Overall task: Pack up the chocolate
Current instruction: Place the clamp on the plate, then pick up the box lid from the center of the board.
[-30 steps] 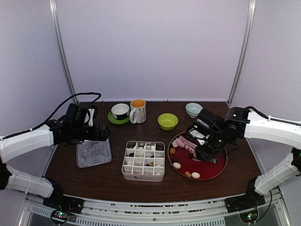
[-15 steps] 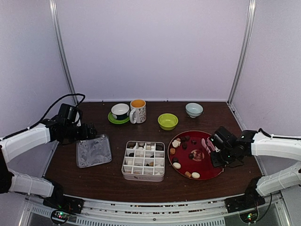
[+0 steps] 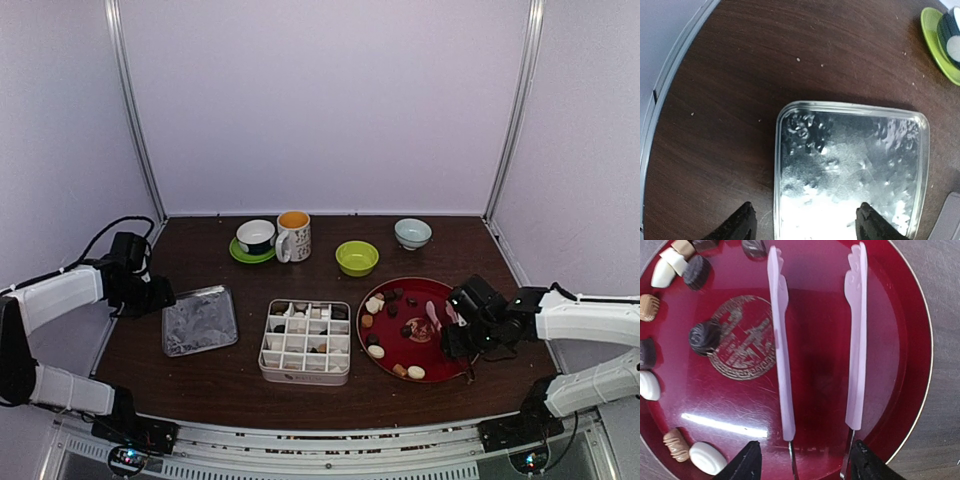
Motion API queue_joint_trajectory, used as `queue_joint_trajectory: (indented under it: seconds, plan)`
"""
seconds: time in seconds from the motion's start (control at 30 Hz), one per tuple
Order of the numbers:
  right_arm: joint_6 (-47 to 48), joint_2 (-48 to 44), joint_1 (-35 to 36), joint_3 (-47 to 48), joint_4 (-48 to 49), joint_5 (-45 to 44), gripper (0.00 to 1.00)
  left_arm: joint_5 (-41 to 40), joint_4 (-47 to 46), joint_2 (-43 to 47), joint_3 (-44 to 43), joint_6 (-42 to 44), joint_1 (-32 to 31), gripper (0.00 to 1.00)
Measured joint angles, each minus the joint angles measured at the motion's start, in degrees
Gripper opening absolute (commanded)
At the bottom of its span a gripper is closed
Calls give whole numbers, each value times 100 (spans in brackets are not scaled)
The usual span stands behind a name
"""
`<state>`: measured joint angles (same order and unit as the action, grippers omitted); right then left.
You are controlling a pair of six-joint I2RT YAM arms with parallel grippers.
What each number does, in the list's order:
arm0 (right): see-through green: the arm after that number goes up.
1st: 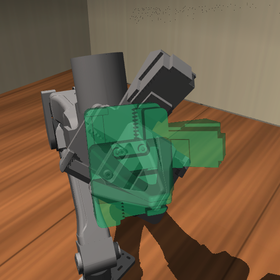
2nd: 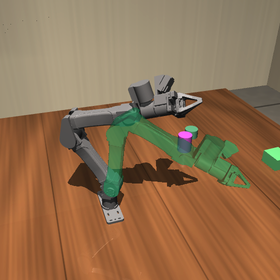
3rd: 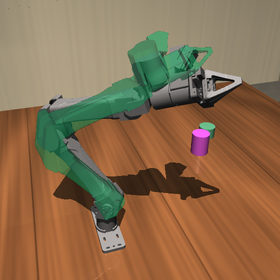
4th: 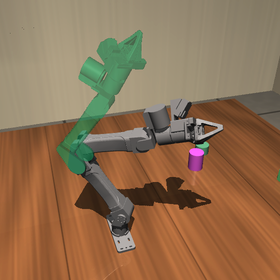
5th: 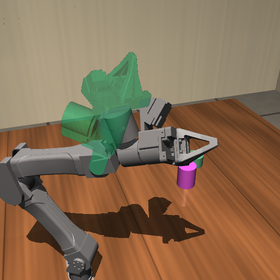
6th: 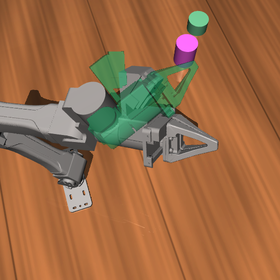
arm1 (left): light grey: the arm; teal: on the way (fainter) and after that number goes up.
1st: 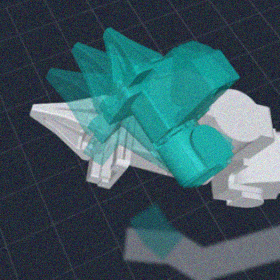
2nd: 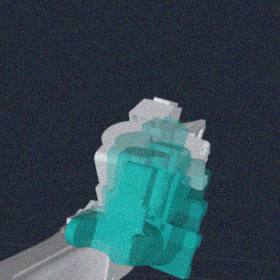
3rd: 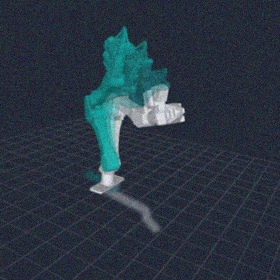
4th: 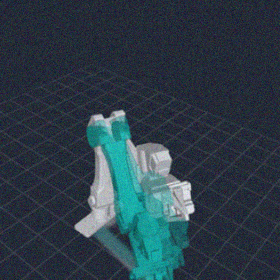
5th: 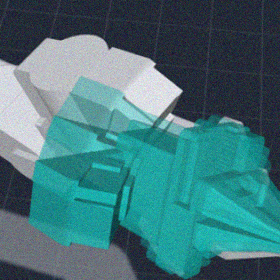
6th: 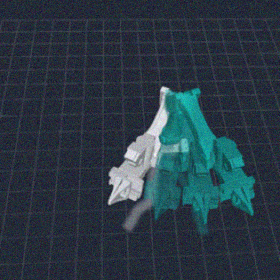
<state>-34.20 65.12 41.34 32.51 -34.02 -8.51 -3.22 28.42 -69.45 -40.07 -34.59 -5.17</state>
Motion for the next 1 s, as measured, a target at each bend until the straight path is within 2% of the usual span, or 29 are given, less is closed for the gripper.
queue_joint_trajectory:
  seconds: [0.13, 0.33, 0.43, 0.7, 1.0]
  plan:
    - [153, -249, 0, 160, 4, 20, 65, 9, 24, -203, 13, 13, 28, 48]
    - [422, -909, 0, 299, 234, 168, 66, 15, 142, -686, 11, -7, 170, 44]
    - [544, -1073, -2, 378, 260, 254, 67, 55, 138, -850, 11, -13, 214, 34]
    - [726, -1086, 0, 525, 286, 490, 66, 96, 57, -1329, 13, -105, 225, 32]
    - [750, -1086, -2, 595, 308, 634, 67, 98, 57, -1421, 0, -175, 267, 31]
